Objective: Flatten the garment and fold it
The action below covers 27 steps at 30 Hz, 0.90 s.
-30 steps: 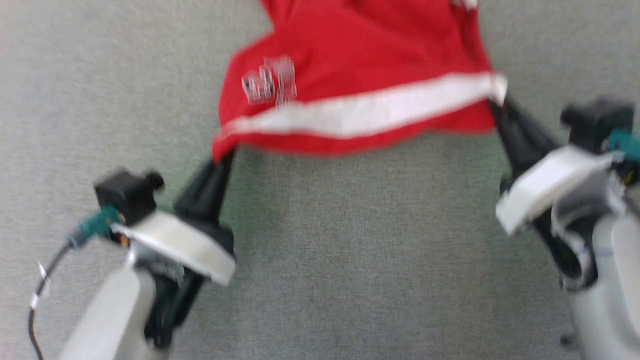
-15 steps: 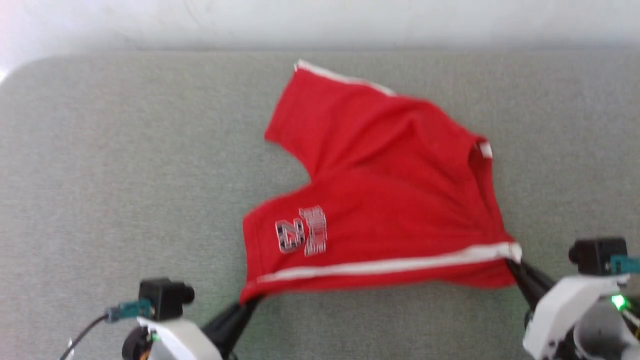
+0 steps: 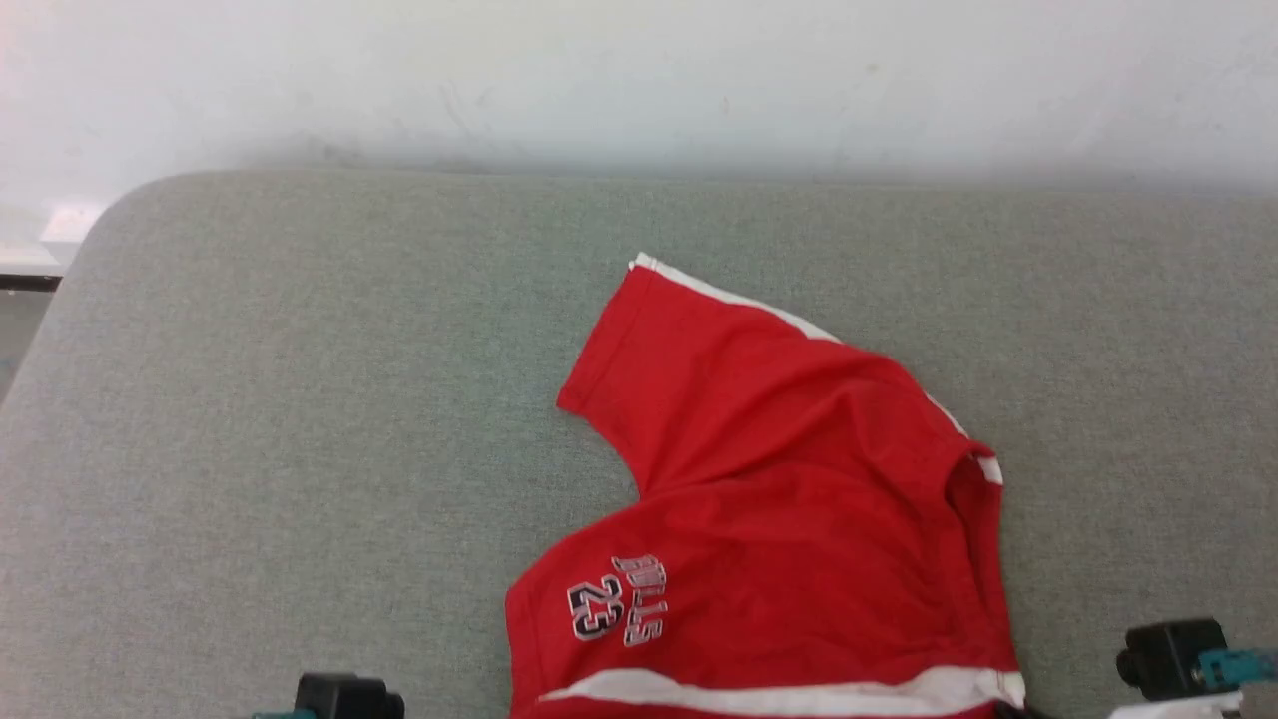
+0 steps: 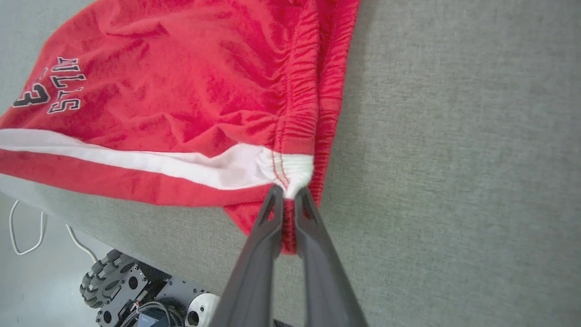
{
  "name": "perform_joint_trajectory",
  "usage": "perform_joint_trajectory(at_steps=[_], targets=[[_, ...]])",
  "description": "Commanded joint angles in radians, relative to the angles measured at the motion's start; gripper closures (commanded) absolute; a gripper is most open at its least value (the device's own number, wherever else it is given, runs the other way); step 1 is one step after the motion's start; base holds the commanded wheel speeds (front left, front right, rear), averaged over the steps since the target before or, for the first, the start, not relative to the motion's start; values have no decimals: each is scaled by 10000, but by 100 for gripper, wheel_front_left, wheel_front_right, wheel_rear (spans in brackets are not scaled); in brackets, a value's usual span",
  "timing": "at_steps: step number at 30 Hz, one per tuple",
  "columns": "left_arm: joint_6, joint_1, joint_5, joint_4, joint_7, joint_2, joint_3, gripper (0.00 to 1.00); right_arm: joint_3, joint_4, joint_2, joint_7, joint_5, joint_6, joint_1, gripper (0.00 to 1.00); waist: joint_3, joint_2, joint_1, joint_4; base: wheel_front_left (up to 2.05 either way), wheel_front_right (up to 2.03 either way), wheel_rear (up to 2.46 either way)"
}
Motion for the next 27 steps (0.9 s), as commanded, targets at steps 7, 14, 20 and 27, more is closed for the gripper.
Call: perform_joint_trajectory(at_steps=[7,14,20,27], targets=[[249,740,-138,-404,-149,225,178,100,-459,-656,342,362,184,-9,827,100,-290,0,1,-33,0,0,0],[109,-93,330,-679,-318,509,493,100,-531,-1049,400,-129,0,-9,383,100,-37,0,1,-200,0,0,0],[-310,-1960,791,-645,65,895,675,100,-280,-1127,280,-704,-253,-9,-654,100,742,0,1,-499,0,0,0],[-818,-4609,1089,-537,916,1263,592,100,195,-1061,326,-1532,-511,-9,-2108,100,1786,0,1,-1013,0,0,0]])
